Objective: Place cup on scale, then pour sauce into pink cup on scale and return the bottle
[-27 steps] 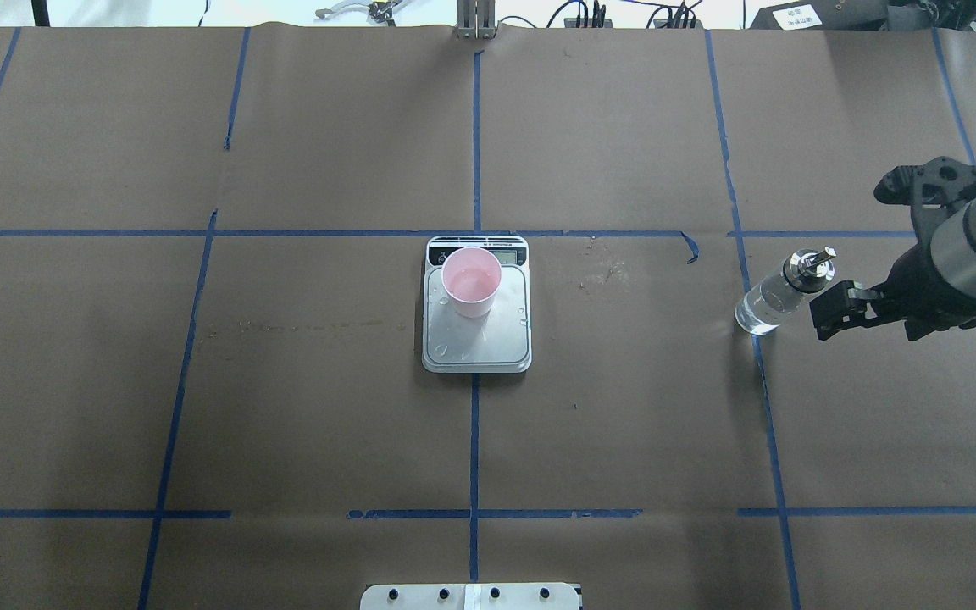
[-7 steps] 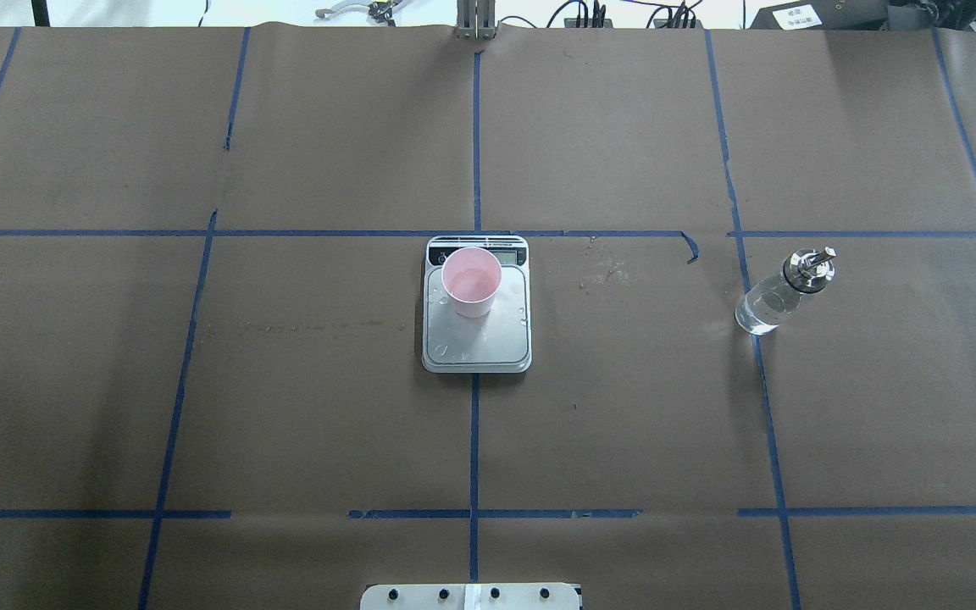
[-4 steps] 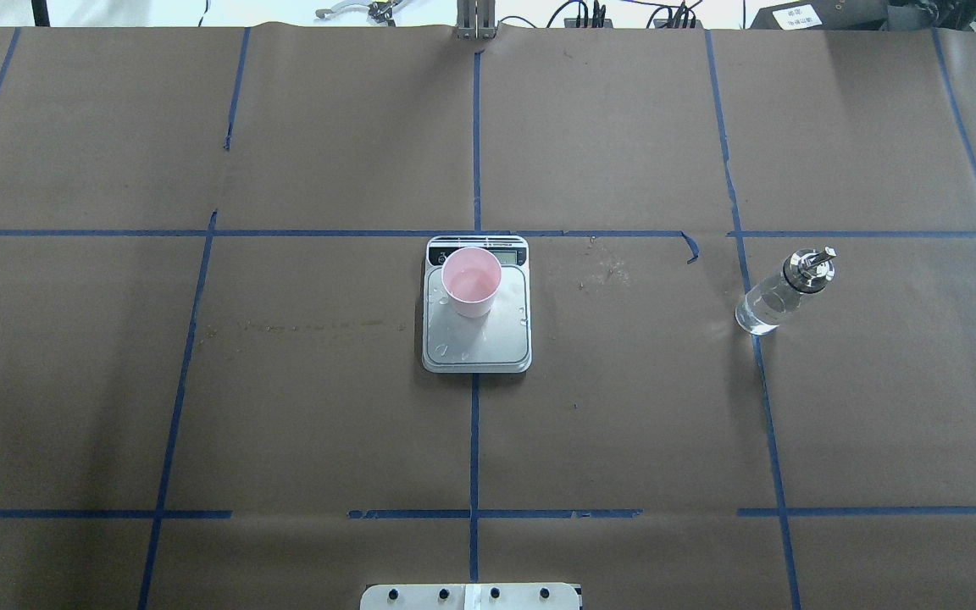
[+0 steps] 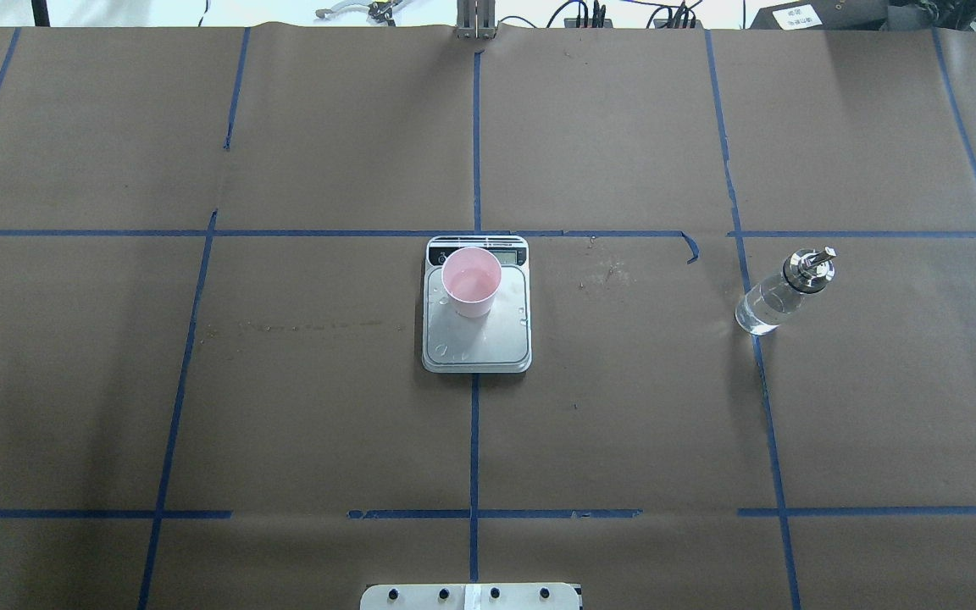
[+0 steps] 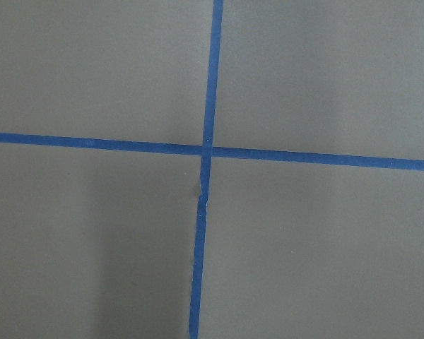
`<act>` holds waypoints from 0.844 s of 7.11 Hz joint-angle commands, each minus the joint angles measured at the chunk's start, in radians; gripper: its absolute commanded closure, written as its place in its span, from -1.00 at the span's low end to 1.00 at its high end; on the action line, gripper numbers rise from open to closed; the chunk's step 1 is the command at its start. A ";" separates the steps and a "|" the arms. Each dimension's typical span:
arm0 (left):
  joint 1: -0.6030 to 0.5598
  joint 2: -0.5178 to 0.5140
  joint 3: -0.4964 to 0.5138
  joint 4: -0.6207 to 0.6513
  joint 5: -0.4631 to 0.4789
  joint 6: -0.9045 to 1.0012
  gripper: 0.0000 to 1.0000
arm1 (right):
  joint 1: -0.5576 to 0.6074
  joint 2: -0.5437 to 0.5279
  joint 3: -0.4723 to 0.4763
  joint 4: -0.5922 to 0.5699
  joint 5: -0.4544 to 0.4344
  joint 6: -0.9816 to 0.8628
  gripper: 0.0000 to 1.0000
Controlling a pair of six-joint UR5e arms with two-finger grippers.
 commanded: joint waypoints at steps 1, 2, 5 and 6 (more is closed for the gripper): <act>0.000 0.001 -0.003 -0.002 -0.006 -0.001 -1.00 | 0.000 0.000 -0.001 0.000 0.000 0.000 -1.00; 0.000 -0.001 -0.010 -0.005 -0.006 0.002 -1.00 | 0.000 0.000 0.000 0.000 0.002 0.000 -1.00; 0.035 -0.003 -0.052 -0.005 -0.009 0.007 -1.00 | 0.000 0.004 0.000 0.000 0.008 0.000 -1.00; 0.066 -0.012 -0.050 0.007 -0.044 0.001 -1.00 | 0.000 0.007 0.000 0.000 0.006 0.000 -1.00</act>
